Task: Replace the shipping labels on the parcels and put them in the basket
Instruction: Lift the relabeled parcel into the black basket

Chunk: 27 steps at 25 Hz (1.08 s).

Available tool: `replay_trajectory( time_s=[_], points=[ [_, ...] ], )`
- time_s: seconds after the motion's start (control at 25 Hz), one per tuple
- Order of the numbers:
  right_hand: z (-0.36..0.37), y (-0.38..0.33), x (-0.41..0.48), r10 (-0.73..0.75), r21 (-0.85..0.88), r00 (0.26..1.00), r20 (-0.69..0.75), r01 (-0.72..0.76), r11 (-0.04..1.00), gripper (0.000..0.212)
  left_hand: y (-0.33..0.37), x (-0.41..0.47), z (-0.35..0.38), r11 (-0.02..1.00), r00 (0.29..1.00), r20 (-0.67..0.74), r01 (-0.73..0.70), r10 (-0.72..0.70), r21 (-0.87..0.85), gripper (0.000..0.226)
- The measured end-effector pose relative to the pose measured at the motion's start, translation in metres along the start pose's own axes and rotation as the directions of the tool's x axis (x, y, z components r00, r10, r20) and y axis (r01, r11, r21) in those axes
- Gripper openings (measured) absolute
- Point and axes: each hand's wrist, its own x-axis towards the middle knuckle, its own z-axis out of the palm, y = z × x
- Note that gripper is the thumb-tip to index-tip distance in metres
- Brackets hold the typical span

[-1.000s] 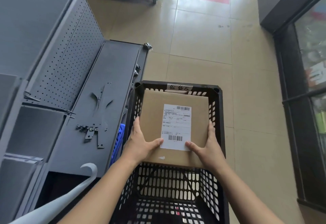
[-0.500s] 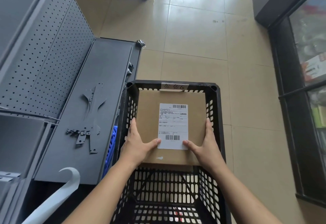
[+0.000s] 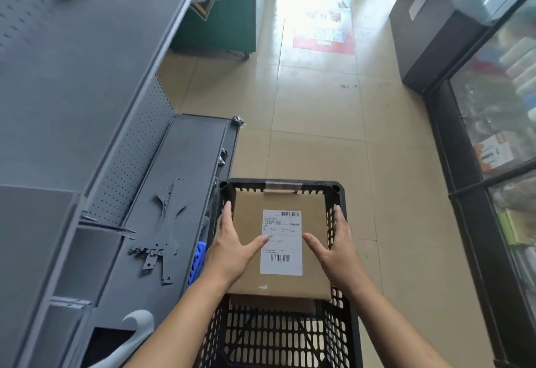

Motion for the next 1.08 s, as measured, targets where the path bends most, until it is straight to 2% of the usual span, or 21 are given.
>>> replay_trajectory(
  time_s=[0.28, 0.4, 0.48, 0.6, 0.68, 0.88, 1.08],
  points=[
    [-0.064, -0.131, -0.025, -0.227, 0.044, 0.973, -0.043, 0.228, 0.973, 0.097, 0.112, -0.036, -0.084, 0.987, 0.979, -0.164, -0.138, 0.123, -0.082, 0.115],
    [-0.089, -0.19, -0.048, -0.346, 0.029, 0.936, -0.059, 0.348, 0.937, 0.092, 0.16, -0.07, -0.129, 0.97, 0.952, -0.245, -0.218, 0.185, -0.112, 0.108],
    [-0.102, -0.23, -0.07, -0.436, 0.046, 0.899, -0.042, 0.438, 0.898, 0.082, 0.188, -0.102, -0.164, 0.957, 0.921, -0.327, -0.264, 0.212, -0.122, 0.098],
    [-0.114, -0.285, -0.108, -0.563, 0.084, 0.827, 0.003, 0.56, 0.824, 0.062, 0.218, -0.16, -0.215, 0.938, 0.854, -0.47, -0.319, 0.221, -0.139, 0.075],
    [-0.117, -0.319, -0.138, -0.638, 0.112, 0.77, 0.033, 0.631, 0.768, 0.058, 0.23, -0.203, -0.248, 0.926, 0.803, -0.556, -0.348, 0.213, -0.148, 0.066],
    [-0.107, -0.405, -0.215, -0.78, 0.215, 0.614, 0.121, 0.751, 0.625, 0.057, 0.23, -0.313, -0.324, 0.908, 0.685, -0.708, -0.389, 0.173, -0.155, 0.06],
    [-0.065, -0.472, -0.308, -0.872, 0.358, 0.441, 0.213, 0.795, 0.49, 0.048, 0.188, -0.432, -0.386, 0.921, 0.57, -0.814, -0.366, 0.107, -0.135, 0.054]
  ],
)
